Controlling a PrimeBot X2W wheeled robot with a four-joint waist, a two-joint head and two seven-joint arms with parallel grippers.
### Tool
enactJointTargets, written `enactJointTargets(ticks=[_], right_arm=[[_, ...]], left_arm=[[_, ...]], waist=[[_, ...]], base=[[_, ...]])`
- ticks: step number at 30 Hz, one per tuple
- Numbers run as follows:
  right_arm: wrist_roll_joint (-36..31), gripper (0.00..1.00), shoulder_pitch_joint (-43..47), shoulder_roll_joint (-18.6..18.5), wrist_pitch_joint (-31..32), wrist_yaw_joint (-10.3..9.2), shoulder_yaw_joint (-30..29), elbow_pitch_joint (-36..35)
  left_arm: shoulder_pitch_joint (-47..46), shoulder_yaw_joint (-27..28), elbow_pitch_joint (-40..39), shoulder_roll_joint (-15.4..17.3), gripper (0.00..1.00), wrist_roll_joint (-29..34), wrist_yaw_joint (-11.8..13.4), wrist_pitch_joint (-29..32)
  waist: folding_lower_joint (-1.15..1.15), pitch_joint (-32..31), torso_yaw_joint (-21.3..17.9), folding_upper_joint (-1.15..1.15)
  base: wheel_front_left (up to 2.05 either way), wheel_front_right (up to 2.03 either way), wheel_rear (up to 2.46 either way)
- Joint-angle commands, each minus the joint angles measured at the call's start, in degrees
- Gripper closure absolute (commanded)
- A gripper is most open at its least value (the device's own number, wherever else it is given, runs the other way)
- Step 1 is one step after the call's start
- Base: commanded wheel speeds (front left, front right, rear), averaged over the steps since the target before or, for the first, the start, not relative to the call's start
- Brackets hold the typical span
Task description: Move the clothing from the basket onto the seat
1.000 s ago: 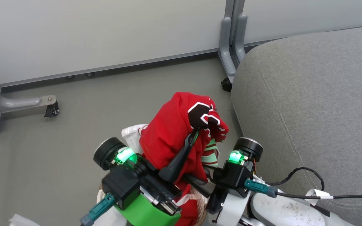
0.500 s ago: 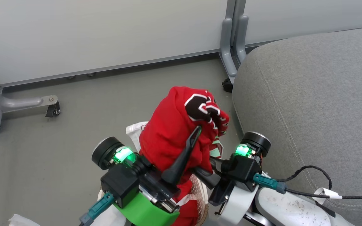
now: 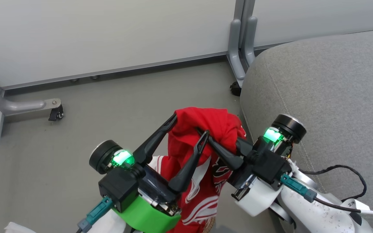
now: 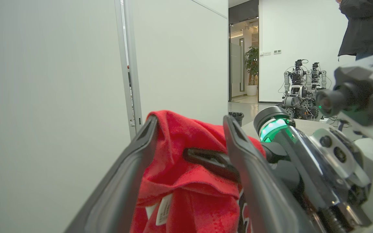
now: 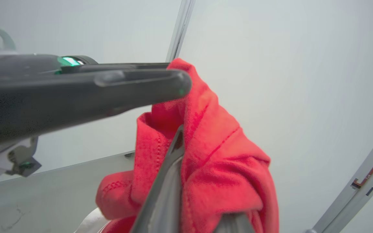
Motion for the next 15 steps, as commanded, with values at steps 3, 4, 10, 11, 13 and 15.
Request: enactJointTargets(ticks=[3, 4, 10, 11, 13, 15], right_arm=[[-2.8, 1.0, 1.5, 0.7, -0.2, -0.04, -3.3, -1.8], [-3.4, 1.0, 1.8, 0.8, -0.2, -0.04, -4.2, -2.2], [-6.4, 1.0, 3.9, 1.3, -0.2, -0.04, -9.4, -4.5], [-6.7, 1.0, 4.3, 1.3, -0.2, -0.04, -10.4, -4.8], [-7.4, 1.0, 5.2, 1.3, -0.2, -0.04, -12.2, -5.4], [-8.1, 1.0, 6.3, 1.4, -0.2, -0.04, -14.4, -5.9]], left_arm=[[1.5, 1.6, 0.1, -0.2, 0.0, 0.5, -0.2, -0.1], [1.9, 2.1, 0.2, -0.2, 0.0, 0.6, -0.2, -0.1], [4.8, 5.4, 1.6, -0.4, 0.0, 1.5, -0.2, 0.0], [5.6, 6.3, 1.9, -0.7, 0.0, 1.3, -0.2, 0.0], [7.2, 8.5, 2.2, -1.5, 0.0, 0.0, -0.2, 0.0], [8.8, 10.9, 2.9, -1.7, 0.0, 0.0, -0.2, 0.0]], waist=[[0.0, -0.1, 0.2, 0.0], [0.0, -0.2, 0.3, 0.0], [0.0, -0.6, 1.0, 0.0], [0.0, -0.6, 1.2, 0.0], [0.0, -0.7, 1.6, 0.0], [0.0, -0.8, 2.1, 0.0]], base=[[0.0, 0.0, 0.0], [0.0, 0.0, 0.0], [0.0, 0.0, 0.0], [0.0, 0.0, 0.0], [0.0, 0.0, 0.0], [0.0, 0.0, 0.0]])
